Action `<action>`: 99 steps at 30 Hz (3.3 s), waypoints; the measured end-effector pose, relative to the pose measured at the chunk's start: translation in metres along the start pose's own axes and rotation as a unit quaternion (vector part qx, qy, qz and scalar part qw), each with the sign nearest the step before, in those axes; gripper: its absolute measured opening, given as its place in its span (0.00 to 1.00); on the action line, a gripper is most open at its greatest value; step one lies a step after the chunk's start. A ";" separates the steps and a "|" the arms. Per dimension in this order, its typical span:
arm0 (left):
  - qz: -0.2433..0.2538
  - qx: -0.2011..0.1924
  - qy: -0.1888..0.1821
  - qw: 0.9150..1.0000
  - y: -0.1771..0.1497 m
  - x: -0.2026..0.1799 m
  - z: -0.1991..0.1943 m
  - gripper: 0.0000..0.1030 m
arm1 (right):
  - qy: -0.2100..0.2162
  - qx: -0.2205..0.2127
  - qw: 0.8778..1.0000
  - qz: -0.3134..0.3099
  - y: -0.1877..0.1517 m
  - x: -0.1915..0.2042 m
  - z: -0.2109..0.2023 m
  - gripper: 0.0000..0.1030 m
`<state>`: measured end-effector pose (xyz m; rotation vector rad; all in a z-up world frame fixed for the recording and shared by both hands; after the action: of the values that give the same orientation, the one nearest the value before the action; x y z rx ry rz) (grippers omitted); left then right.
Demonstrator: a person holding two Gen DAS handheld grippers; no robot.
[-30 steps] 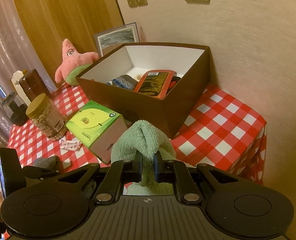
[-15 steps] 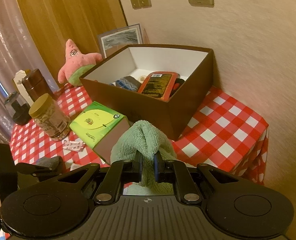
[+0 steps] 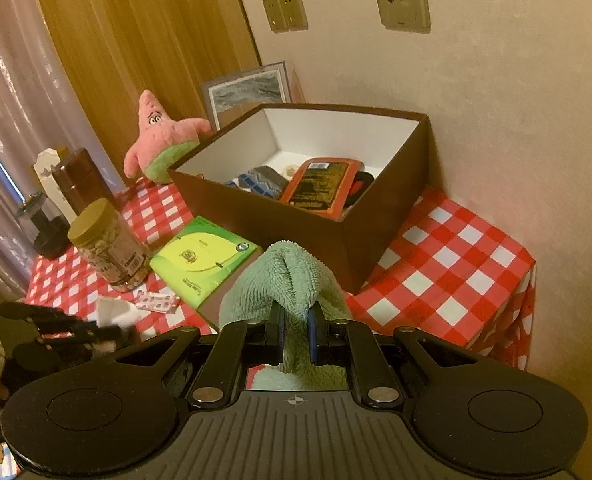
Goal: Organize soft objects
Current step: 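Carry the tissue and the green towel up toward the brown box, then lower the white tissue with the left tool while the right tool lowers the green towel into the box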
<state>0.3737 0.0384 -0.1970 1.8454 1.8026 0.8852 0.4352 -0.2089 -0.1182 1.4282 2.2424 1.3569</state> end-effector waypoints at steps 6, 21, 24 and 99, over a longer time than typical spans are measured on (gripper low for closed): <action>0.004 -0.027 0.034 0.999 0.023 0.038 -0.014 0.05 | 0.007 -0.012 1.000 -0.001 0.015 0.003 -0.007 0.11; 0.027 -0.080 0.069 0.994 0.081 0.082 -0.018 0.05 | 0.040 -0.067 0.997 -0.010 0.078 0.013 -0.019 0.11; 0.031 -0.093 0.070 0.993 0.096 0.084 -0.018 0.05 | 0.050 -0.084 0.995 -0.007 0.096 0.014 -0.018 0.11; 0.020 -0.049 -0.037 0.998 0.218 0.062 0.142 0.39 | -0.060 0.124 0.990 -0.042 0.087 -0.048 0.239 0.11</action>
<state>0.6272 0.1020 -0.1393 1.8349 1.6533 0.8912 0.6486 -0.0902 -0.2056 1.4252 2.4268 0.9661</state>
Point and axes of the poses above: each gripper's, at about its wrist camera, not at the fingertips, and z roughly the way its jaws point, x to its left, y to its top, the point moved 10 cm from there along z, roughly the way its jaws point, and after that the axes turned 6 degrees about -x, right-handed, at the moved point
